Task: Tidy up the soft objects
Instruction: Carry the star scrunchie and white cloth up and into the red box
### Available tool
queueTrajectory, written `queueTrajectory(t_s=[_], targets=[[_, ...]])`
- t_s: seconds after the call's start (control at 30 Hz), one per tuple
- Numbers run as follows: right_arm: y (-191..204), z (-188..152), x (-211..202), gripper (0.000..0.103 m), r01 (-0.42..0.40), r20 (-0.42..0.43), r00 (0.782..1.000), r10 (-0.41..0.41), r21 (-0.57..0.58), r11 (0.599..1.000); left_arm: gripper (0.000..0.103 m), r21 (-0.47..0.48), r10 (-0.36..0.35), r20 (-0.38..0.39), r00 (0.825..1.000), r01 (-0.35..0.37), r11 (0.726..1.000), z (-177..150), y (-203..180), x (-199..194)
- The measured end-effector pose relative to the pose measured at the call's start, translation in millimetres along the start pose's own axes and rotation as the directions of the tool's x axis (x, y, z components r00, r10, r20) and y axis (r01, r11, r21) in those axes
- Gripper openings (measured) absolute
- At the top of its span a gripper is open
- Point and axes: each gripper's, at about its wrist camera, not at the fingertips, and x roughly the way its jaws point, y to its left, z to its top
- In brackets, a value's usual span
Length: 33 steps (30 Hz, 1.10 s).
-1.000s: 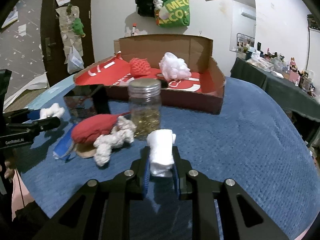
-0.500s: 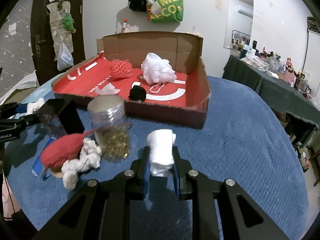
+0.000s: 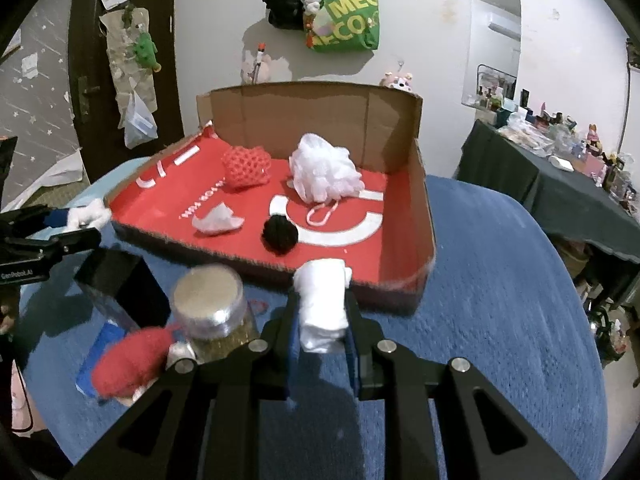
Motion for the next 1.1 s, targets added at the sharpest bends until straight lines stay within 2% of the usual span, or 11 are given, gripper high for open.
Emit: queueTrajectory(t_s=[0.2,0.5,0.87,1.1], targets=[[-1.7,19.1,6.7,0.021,-0.018,0.009,1.0,0.018,0.0,1.0,0.059,-0.006,-0.046,-0.001,0.999,0.046,0.999,18.2,1.3,9.5],[-7.4,46.6,40.7,0.021,-0.018,-0.039,0.999,0.017,-0.03,0.999,0.059,-0.007,-0.121,-0.078,0.99,0.121,0.993,46.2,4.3,50.8],[-5.2,62.0,85.0,0.021,-0.015,-0.154,0.988,-0.004,-0.122,0.992,0.059,-0.015,-0.105,-0.219,0.97,0.104,0.994,50.5,16.3,101.4],[-1.3,66.7,108.3,0.021,-0.002,-0.235,0.971,-0.042,-0.187,0.982,0.059,0.02,-0.081,-0.272,0.959,0.09,0.996,55.9,12.4,121.2]])
